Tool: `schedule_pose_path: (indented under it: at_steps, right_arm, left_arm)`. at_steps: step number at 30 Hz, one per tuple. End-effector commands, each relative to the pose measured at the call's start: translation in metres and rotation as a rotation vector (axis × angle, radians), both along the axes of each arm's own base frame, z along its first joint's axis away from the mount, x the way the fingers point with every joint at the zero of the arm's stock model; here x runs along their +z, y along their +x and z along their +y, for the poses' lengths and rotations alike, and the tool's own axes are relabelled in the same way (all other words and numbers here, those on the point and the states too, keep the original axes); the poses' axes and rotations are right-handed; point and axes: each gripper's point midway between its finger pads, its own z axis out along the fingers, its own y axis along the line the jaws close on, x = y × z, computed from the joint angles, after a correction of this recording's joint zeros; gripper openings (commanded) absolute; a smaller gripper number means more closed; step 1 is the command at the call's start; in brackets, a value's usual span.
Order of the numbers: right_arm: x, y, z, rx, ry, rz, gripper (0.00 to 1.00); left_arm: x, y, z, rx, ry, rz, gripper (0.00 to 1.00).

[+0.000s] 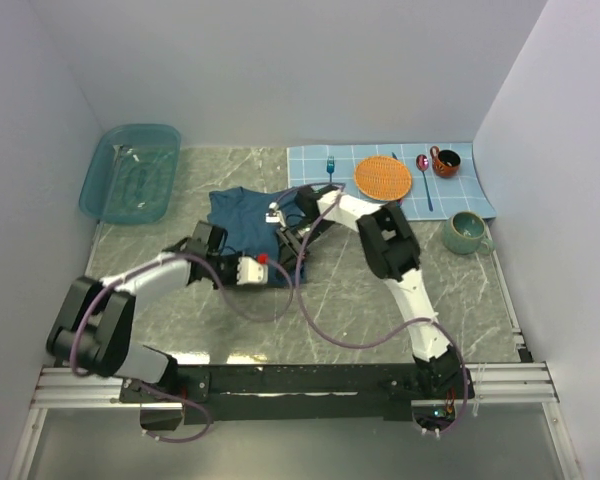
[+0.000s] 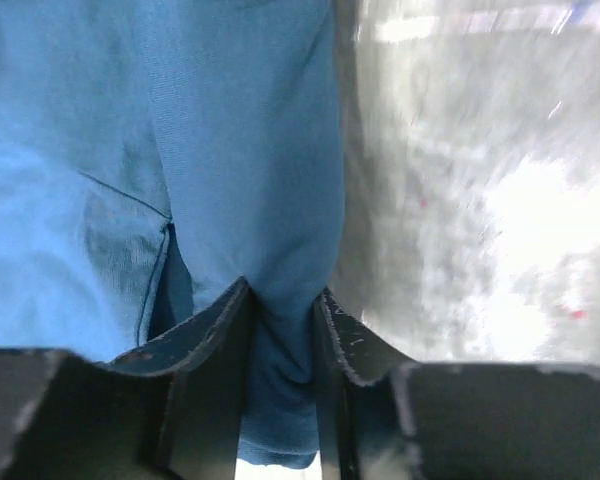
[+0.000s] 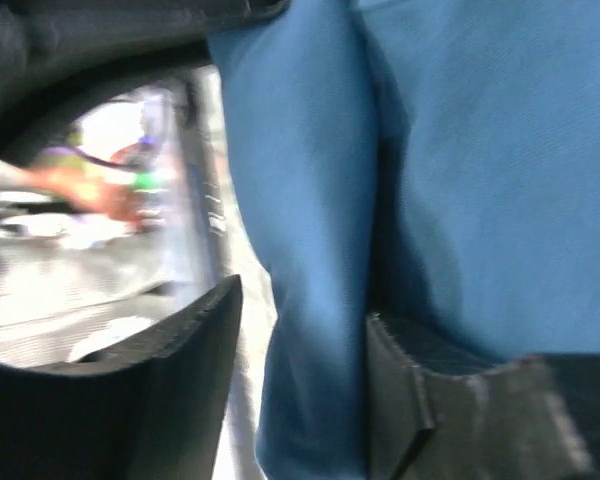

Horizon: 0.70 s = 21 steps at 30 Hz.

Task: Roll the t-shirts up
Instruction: Roll the T-shirt to the center of the board.

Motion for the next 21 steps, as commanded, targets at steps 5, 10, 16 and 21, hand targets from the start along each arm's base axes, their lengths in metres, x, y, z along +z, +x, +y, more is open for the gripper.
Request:
schedule_pose_path:
  at_steps: [5,10,16,21]
  right_arm:
    - [0.077,0.090,-0.058,-0.228,0.013,-0.849,0.60]
    - [0.086,0.076,-0.078,-0.255,0.016,-1.004,0.68]
    - [0.085,0.025,-0.059,0.011,0.123,-1.247,0.70]
    - [0.074,0.003,-0.052,0.157,0.186,-1.397,0.71]
  left_arm:
    - [0.020,-0.054,-0.031,-0.004,-0.174,0.632,0.27]
    - [0.033,-0.049,-0.038,0.010,-0.257,0.796,0.28]
    - [0.035,-0.052,-0.041,0.002,-0.288,0.965,0.31]
    - [0.032,-0.047,-0.040,0.019,-0.301,0.997,0.33]
